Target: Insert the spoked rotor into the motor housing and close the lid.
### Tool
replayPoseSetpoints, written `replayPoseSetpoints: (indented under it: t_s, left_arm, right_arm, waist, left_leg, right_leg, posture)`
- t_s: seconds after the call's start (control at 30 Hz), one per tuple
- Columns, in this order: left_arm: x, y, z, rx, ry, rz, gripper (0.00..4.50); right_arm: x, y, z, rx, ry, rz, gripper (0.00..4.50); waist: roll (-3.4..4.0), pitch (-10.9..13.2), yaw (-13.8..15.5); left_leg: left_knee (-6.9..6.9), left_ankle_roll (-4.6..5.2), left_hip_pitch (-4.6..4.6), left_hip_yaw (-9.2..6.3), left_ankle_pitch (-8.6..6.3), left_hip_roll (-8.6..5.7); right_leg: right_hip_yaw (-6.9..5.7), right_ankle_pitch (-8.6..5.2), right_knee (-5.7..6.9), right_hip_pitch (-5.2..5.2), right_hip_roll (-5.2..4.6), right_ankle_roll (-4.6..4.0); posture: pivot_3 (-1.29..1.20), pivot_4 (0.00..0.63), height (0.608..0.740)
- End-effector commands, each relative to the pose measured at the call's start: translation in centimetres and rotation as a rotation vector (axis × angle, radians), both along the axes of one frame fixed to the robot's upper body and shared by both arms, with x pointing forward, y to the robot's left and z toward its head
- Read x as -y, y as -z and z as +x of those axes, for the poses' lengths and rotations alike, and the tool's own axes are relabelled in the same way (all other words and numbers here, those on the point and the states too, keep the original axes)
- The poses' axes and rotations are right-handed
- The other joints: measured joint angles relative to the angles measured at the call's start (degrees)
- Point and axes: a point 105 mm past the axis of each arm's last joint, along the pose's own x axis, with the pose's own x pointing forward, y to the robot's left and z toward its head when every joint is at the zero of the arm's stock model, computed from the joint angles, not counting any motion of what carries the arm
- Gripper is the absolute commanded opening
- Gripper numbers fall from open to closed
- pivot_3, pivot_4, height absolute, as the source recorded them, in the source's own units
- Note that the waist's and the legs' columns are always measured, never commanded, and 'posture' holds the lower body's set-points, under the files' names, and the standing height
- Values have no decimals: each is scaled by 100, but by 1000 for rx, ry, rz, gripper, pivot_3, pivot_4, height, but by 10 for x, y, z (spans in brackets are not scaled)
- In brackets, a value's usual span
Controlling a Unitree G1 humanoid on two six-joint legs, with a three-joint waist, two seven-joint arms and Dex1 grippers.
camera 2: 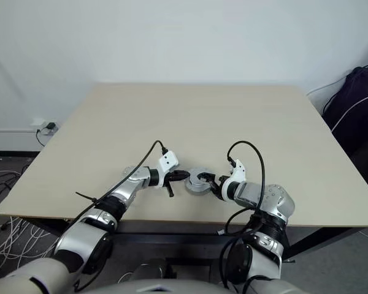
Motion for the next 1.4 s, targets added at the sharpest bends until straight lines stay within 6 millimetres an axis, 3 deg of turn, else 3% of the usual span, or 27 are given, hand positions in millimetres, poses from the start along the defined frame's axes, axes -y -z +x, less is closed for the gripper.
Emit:
replayPoseSetpoints:
  t_s: [0.03, 0.47, 1.07, 1.4]
  left_arm:
    - [5, -6, 2, 19, 26, 8, 0]
    - [2, -7, 4, 19, 23, 18, 0]
    - [0, -6, 4, 16, 18, 17, 0]
    - [0, -6, 3, 14, 18, 16, 0]
  right_arm:
    - [-6, -9, 7, 36, 16, 70, 4481]
    - [-16, -32, -5, 130, -82, 258, 4481]
    - [0, 9, -4, 8, 17, 126, 4481]
    - [-3, -24, 11, 155, 85, 295, 4481]
  waist:
    - [0, 0, -13]
    - [1, 1, -83]
    - [1, 0, -97]
    - [3, 1, -97]
  left_leg:
    - [1, 0, 1, 0, 0, 0]
    - [-18, 2, -9, 3, 1, 0]
    - [-15, 1, -1, 4, 1, 2]
    - [-8, 1, 3, 2, 1, 2]
  right_leg:
    - [0, 0, 1, 1, 0, 1]
    - [8, -2, 1, 4, 1, -4]
    - [8, -2, 0, 6, 4, -3]
    - [10, 2, 2, 5, 6, 4]
  posture:
    - [0, 0, 740]
    - [0, 0, 740]
    - [0, 0, 740]
    - [0, 0, 740]
